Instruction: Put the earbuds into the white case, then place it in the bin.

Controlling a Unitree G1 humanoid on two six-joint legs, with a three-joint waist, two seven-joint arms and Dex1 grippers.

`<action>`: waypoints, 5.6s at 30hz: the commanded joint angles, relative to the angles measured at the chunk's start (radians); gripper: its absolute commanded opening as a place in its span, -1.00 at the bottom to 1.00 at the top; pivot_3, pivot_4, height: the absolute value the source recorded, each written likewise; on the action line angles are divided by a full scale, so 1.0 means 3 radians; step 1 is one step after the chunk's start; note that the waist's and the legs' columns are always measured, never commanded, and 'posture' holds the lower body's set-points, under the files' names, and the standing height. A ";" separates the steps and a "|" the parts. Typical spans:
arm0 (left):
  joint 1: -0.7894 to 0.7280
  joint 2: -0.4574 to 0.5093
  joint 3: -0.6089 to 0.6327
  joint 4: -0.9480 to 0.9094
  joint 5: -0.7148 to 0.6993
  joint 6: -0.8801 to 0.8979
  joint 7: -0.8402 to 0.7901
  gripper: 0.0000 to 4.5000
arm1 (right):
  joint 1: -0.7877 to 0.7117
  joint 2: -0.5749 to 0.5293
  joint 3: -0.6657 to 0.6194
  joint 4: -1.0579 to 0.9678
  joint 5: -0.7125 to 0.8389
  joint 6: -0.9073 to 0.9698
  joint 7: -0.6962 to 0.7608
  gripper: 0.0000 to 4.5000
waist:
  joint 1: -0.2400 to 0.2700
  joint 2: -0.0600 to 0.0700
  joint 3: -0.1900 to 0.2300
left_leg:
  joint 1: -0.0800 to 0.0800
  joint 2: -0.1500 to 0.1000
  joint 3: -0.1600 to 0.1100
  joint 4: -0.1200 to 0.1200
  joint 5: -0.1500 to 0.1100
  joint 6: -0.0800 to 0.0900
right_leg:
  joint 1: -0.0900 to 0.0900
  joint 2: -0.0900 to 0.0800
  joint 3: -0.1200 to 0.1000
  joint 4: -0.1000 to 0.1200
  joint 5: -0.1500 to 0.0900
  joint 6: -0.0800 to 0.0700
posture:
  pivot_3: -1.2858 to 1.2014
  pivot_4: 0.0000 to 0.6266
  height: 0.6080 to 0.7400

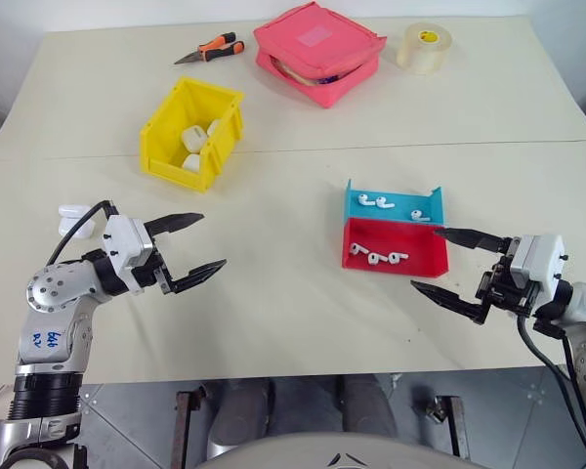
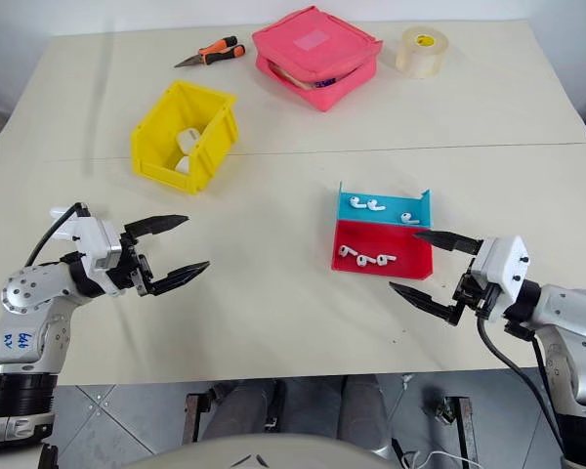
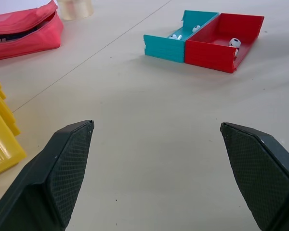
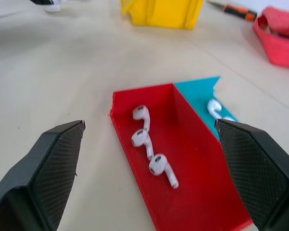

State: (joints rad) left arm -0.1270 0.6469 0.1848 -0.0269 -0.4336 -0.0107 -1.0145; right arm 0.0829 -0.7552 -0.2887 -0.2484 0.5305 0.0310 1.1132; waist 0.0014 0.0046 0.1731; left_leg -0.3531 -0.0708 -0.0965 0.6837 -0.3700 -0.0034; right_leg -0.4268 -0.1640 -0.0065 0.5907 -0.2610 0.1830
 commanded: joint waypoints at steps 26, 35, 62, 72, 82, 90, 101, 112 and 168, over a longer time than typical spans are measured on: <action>0.2209 -0.1181 0.1543 -0.1438 -0.0252 0.0399 0.1997 0.98 | -0.1017 0.0597 0.0927 -0.0118 -0.0014 -0.0127 0.0099 1.00 | 0.0085 -0.0022 -0.0005 | 0.0000 0.0002 -0.0006 0.0003 -0.0002 -0.0001 | 0.0005 0.0000 -0.0002 -0.0017 -0.0001 -0.0001 | 0.03 -0.52 1.00; 0.2037 -0.0621 0.1483 -0.2121 -0.0763 0.1951 0.2587 0.98 | -0.1009 0.0247 0.0764 0.0093 0.0183 0.0210 0.0373 1.00 | 0.0072 -0.0022 -0.0006 | 0.0000 0.0003 -0.0006 0.0002 -0.0003 -0.0001 | 0.0003 0.0001 -0.0001 -0.0006 -0.0002 -0.0004 | 0.03 -0.52 1.00; -0.0363 -0.0275 0.1376 -0.1659 -0.0961 0.5417 0.3823 0.98 | -0.0796 0.0235 0.0701 -0.0252 0.0202 0.0358 0.0107 1.00 | 0.0065 -0.0022 -0.0005 | 0.0000 0.0002 -0.0010 0.0001 -0.0001 -0.0008 | -0.0003 0.0003 0.0000 0.0004 -0.0002 -0.0005 | 0.03 -0.52 1.00; -0.0477 -0.0355 0.1185 -0.1598 -0.0706 0.5417 0.3692 0.98 | -0.0750 0.0274 0.0729 -0.0345 0.0201 0.0376 -0.0012 1.00 | 0.0072 -0.0021 -0.0006 | 0.0001 0.0001 -0.0010 0.0001 0.0000 -0.0010 | -0.0002 0.0003 0.0000 0.0005 -0.0002 -0.0005 | 0.03 -0.52 1.00; -0.0518 -0.0349 0.1020 -0.1530 -0.0401 0.5410 0.3475 0.74 | -0.0765 0.0298 0.0740 -0.0386 0.0174 0.0395 -0.0085 1.00 | 0.0077 -0.0020 -0.0006 | 0.0001 0.0001 -0.0010 0.0001 0.0003 -0.0013 | -0.0002 0.0003 0.0000 0.0007 -0.0002 -0.0005 | 0.03 -0.52 1.00; -0.0300 -0.0297 0.0995 -0.1642 -0.0284 0.5106 0.3162 0.24 | -0.0811 0.0331 0.0770 -0.0341 0.0141 0.0376 -0.0101 1.00 | 0.0073 -0.0020 -0.0007 | 0.0001 0.0000 -0.0011 0.0001 0.0003 -0.0013 | -0.0002 0.0002 0.0000 0.0007 -0.0002 -0.0005 | 0.03 -0.52 1.00; 0.0600 -0.0690 0.1117 -0.1581 -0.0388 0.1629 0.1210 0.24 | -0.0791 0.0264 0.0701 -0.0304 0.0114 0.0390 -0.0067 1.00 | 0.0081 -0.0020 -0.0006 | -0.0003 0.0004 -0.0009 0.0001 0.0002 -0.0013 | -0.0001 0.0000 -0.0007 -0.0012 -0.0002 -0.0007 | 0.03 -0.52 1.00; -0.0191 -0.1406 -0.0172 -0.0697 -0.0475 0.0561 0.0176 0.24 | -0.0174 -0.0030 -0.0021 -0.0696 0.0161 0.0462 -0.0282 1.00 | 0.0086 -0.0021 -0.0006 | -0.0004 -0.0003 -0.0004 0.0003 0.0001 -0.0004 | 0.0005 -0.0002 -0.0010 -0.0005 0.0001 -0.0004 | 0.03 -0.52 1.00; -0.0579 -0.1927 -0.1050 -0.0077 -0.0623 0.0204 -0.0452 0.24 | -0.2308 -0.1164 0.2288 -0.0256 -0.1298 0.2369 -0.0063 -0.18 | 0.0080 -0.0018 -0.0007 | -0.0014 -0.0005 -0.0004 0.0011 0.0000 0.0008 | 0.0004 -0.0007 -0.0016 -0.0023 0.0011 0.0009 | 0.03 -0.52 1.00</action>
State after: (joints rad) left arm -0.3032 0.0735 -0.1241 -0.0014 -0.6159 0.0633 -1.1520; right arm -0.5925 -1.1075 0.3959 -0.3205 0.1658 0.7604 1.0765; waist 0.0255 -0.0008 0.1710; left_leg -0.3571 -0.0722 -0.0977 0.6869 -0.3701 -0.0009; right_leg -0.4256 -0.1660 -0.0112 0.5836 -0.2578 0.1858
